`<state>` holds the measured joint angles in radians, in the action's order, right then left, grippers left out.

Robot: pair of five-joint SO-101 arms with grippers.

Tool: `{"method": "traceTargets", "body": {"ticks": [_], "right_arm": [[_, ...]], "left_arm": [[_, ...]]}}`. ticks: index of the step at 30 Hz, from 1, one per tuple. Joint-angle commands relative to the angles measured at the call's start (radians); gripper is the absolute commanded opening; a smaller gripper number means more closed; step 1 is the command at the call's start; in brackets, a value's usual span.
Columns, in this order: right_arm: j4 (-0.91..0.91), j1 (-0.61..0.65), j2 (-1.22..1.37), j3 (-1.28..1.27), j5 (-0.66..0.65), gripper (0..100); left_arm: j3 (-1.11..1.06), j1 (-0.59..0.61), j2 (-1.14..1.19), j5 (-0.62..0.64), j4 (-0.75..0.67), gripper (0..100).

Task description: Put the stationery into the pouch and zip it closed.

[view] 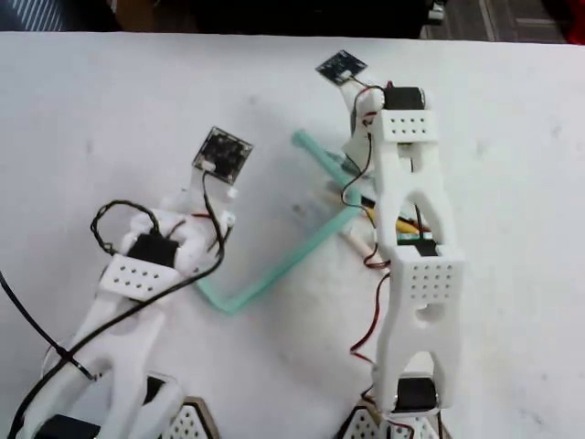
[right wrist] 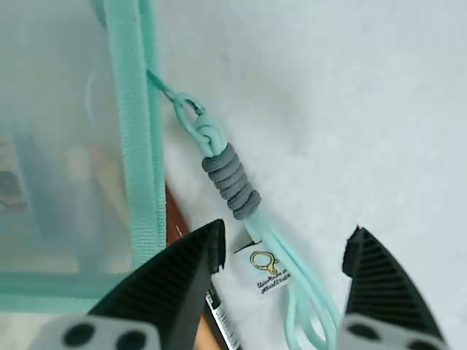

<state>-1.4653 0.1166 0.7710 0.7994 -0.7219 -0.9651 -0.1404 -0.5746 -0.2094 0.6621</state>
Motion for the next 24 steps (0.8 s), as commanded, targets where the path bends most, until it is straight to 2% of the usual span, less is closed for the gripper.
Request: {"method": "traceTargets", "body": {"ticks": [1, 5, 9, 18, 24], "right_arm": [[0.022, 0.004, 0.021, 0.018, -0.068, 25.9], [0.012, 0.012, 0.05, 0.018, -0.08, 26.0], [-0.028, 0.031, 0.054, 0.015, -0.203, 26.1], [0.021, 0.076, 0.13, 0.028, -0.212, 26.1], [0.015, 0.074, 0.248, 0.176, -0.206, 25.9]], "left_arm": [[0.009, -0.004, -0.005, 0.002, -0.018, 2], [0.009, -0.004, -0.005, 0.002, -0.018, 2], [0.009, -0.004, -0.005, 0.002, -0.018, 2], [0.009, -0.004, -0.005, 0.002, -0.02, 2], [0.009, -0.004, -0.005, 0.002, -0.023, 2]]}}
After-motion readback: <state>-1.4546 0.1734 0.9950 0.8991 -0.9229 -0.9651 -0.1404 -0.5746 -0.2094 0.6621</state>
